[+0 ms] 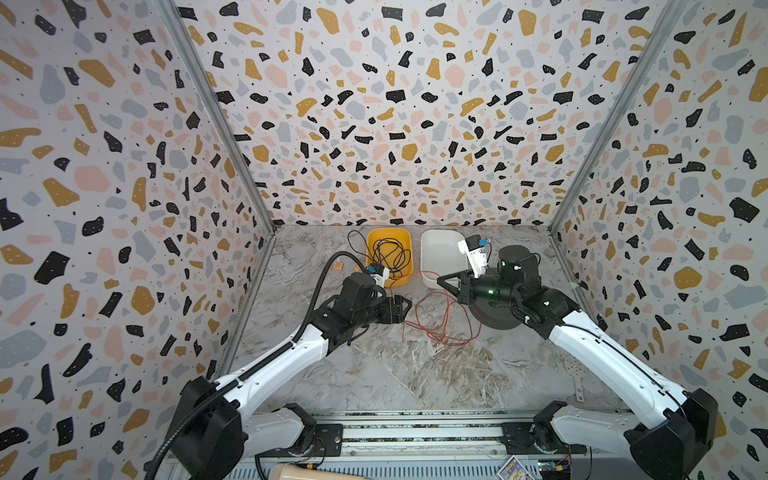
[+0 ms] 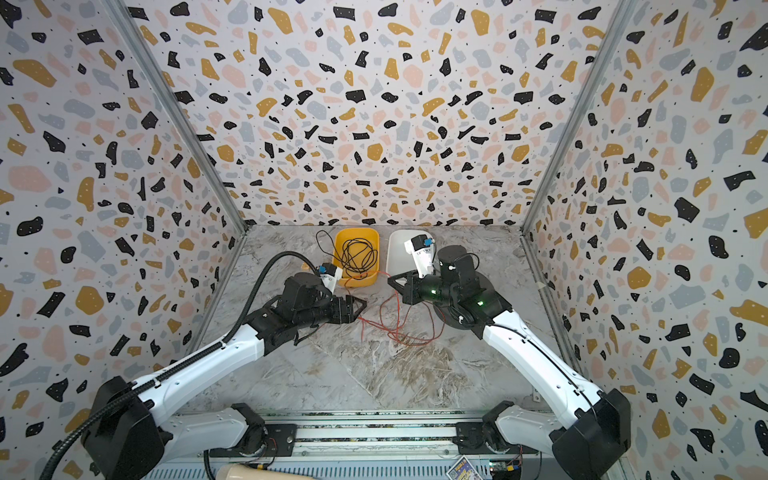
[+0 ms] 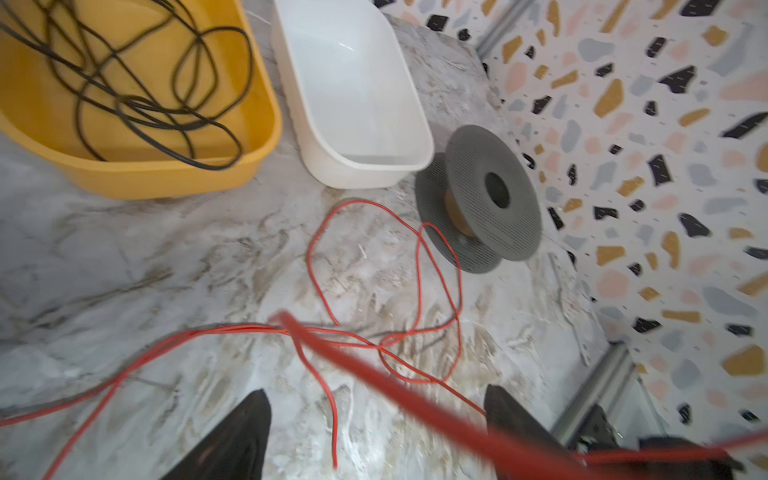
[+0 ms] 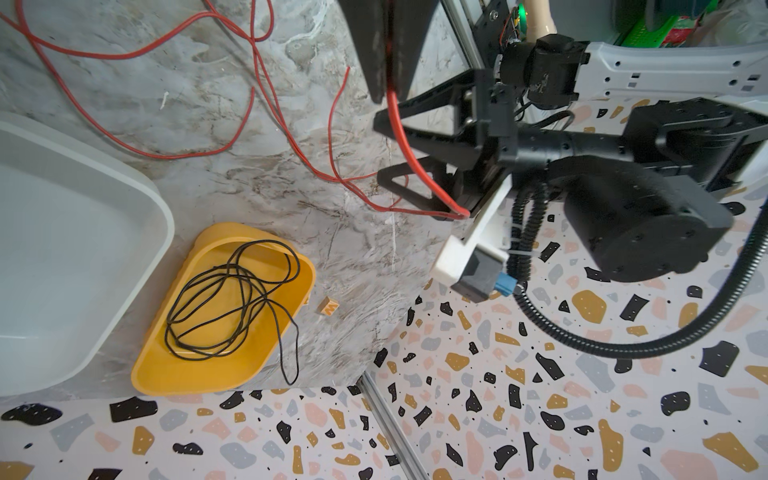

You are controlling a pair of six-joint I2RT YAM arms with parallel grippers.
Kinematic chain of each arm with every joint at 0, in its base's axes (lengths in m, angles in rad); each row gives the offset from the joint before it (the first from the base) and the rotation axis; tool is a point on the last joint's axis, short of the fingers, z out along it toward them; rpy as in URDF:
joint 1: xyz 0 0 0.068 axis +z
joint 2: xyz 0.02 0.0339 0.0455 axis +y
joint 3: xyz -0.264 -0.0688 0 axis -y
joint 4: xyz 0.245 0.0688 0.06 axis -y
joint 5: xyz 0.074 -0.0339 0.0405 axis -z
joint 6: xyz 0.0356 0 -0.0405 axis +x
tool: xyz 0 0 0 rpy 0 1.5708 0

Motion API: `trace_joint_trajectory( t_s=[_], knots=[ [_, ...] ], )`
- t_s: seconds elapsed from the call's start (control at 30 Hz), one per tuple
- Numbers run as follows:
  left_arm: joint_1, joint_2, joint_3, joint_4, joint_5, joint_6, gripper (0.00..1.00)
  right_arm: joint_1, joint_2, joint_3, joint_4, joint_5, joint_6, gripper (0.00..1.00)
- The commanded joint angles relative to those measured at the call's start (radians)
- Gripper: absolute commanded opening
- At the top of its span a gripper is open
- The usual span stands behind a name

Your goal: Wrap the cables

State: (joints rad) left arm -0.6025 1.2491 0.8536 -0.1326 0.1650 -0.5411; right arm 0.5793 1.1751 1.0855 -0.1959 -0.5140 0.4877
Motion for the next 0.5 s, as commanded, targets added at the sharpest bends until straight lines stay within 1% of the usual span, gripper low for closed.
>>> trace_joint_trajectory(
  t_s=[0.0, 0.17, 0.33, 0.47],
  knots=[
    [0.007, 0.05, 0.067, 0.056, -0.147, 0.031, 0.84, 0.006, -0.057, 0.021, -0.03, -0.034, 0.019, 0.0],
    [0.047, 0.112, 0.13, 0.049, -0.146, 0.052, 0.85, 0.006, -0.106, -0.013, -0.075, -0.027, 0.013, 0.0],
    [0.085, 0.118, 0.118, 0.073, -0.128, 0.058, 0.84, 0.005, -0.136, -0.039, -0.095, -0.019, 0.011, 0.0],
    [0.095, 0.114, 0.105, 0.117, -0.138, 0.062, 0.75, 0.006, -0.133, -0.053, -0.097, -0.021, 0.012, 0.0]
  ],
)
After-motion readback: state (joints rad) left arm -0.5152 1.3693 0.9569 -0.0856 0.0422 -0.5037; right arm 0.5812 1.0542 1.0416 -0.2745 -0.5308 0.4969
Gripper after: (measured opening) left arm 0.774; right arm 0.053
